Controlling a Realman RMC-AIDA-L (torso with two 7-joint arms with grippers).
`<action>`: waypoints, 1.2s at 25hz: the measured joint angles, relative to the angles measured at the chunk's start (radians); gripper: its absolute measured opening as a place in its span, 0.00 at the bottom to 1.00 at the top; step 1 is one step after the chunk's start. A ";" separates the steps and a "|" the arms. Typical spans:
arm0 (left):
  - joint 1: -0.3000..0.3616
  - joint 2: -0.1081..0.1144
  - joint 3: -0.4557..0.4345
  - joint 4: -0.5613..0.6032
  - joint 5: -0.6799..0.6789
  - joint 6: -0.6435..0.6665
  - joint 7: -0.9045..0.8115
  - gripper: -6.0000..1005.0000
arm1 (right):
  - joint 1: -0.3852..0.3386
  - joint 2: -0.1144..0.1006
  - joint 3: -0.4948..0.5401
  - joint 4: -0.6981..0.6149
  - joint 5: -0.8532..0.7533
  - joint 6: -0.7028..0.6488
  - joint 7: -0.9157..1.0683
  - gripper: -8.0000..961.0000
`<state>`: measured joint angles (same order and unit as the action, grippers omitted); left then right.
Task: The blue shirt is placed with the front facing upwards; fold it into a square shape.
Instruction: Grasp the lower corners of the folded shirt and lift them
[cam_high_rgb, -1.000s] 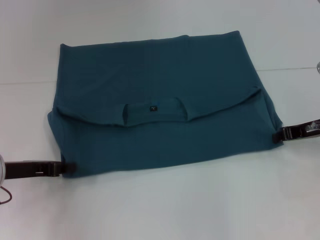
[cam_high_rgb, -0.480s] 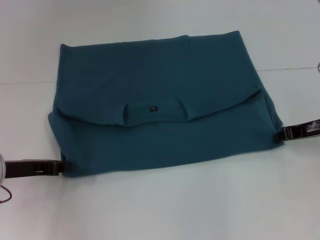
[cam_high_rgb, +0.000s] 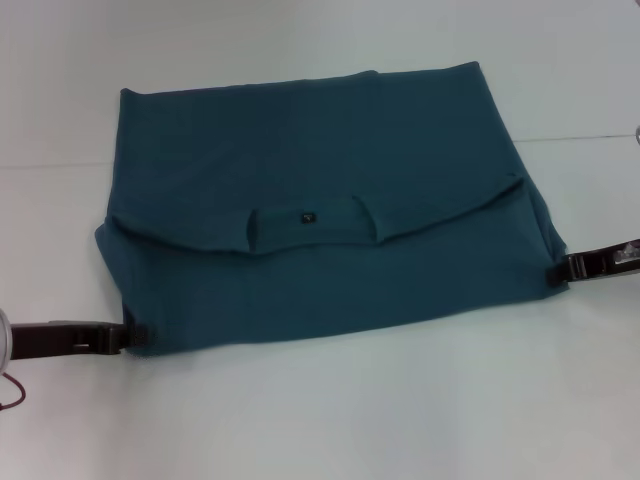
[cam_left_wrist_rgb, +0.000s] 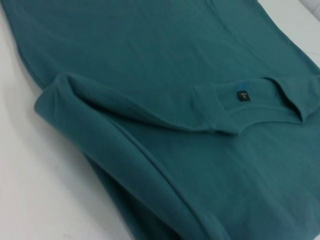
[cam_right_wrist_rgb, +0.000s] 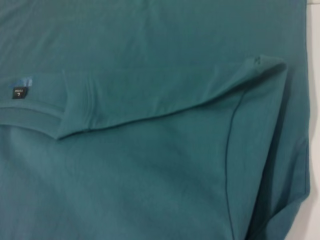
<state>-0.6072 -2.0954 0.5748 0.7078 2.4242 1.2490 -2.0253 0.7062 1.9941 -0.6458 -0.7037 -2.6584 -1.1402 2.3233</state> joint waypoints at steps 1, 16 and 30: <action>0.001 0.000 0.000 0.001 0.000 0.007 0.001 0.02 | -0.002 0.000 0.000 -0.004 0.000 -0.005 -0.001 0.04; 0.038 -0.003 -0.035 0.041 -0.002 0.142 0.113 0.02 | -0.148 0.091 0.002 -0.245 0.026 -0.183 -0.117 0.04; 0.117 -0.017 -0.112 0.101 -0.007 0.315 0.239 0.02 | -0.302 0.090 0.010 -0.287 0.200 -0.258 -0.312 0.04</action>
<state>-0.4901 -2.1123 0.4628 0.8088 2.4172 1.5640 -1.7868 0.4044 2.0842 -0.6361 -0.9903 -2.4587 -1.3981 2.0117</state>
